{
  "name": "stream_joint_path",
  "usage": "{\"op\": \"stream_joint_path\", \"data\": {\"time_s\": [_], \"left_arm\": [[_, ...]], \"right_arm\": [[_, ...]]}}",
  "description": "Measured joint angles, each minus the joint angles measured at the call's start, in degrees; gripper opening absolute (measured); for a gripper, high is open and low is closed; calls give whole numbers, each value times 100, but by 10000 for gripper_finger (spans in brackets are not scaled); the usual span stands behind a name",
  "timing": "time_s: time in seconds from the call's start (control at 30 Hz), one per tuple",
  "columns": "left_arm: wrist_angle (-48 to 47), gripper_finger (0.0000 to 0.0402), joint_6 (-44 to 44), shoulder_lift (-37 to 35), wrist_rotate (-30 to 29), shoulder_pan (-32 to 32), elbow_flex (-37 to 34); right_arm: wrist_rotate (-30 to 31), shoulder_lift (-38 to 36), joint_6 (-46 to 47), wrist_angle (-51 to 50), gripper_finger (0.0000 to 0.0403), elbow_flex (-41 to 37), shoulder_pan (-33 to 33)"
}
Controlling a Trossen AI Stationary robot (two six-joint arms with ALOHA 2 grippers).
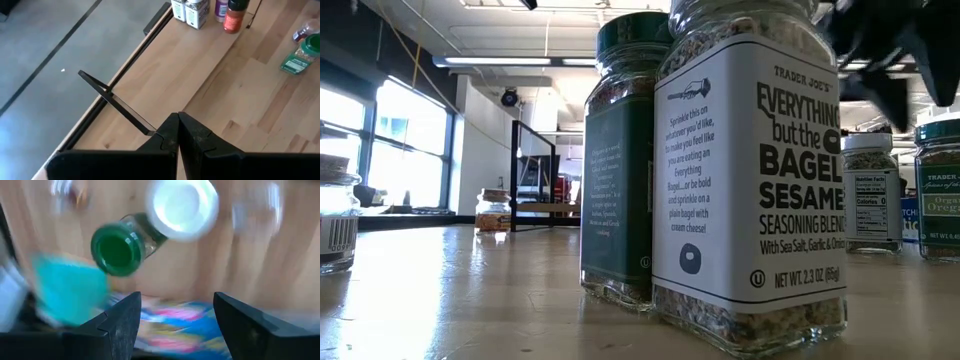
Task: Shelf spices
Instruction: Put the white seasoning bottle on the shelf aligned with the other white seasoning bottles
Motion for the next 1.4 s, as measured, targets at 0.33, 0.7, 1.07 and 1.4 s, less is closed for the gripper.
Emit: {"op": "stream_joint_path", "data": {"time_s": [0.33, 0.7, 1.07, 1.4], "left_arm": [[49, 3, -183, 0, 18, 2, 0], [50, 3, 33, 0, 29, 4, 0], [49, 3, 324, 0, 71, 4, 0], [50, 3, 327, 0, 220, 4, 0]], "right_arm": [[-483, -542, 5328, 1301, 244, -227, -48], [164, -418, 6808, 1182, 298, -227, -124], [179, 481, 7743, 1676, 300, -225, -52], [144, 952, 8173, 1756, 299, -225, 124]]}}
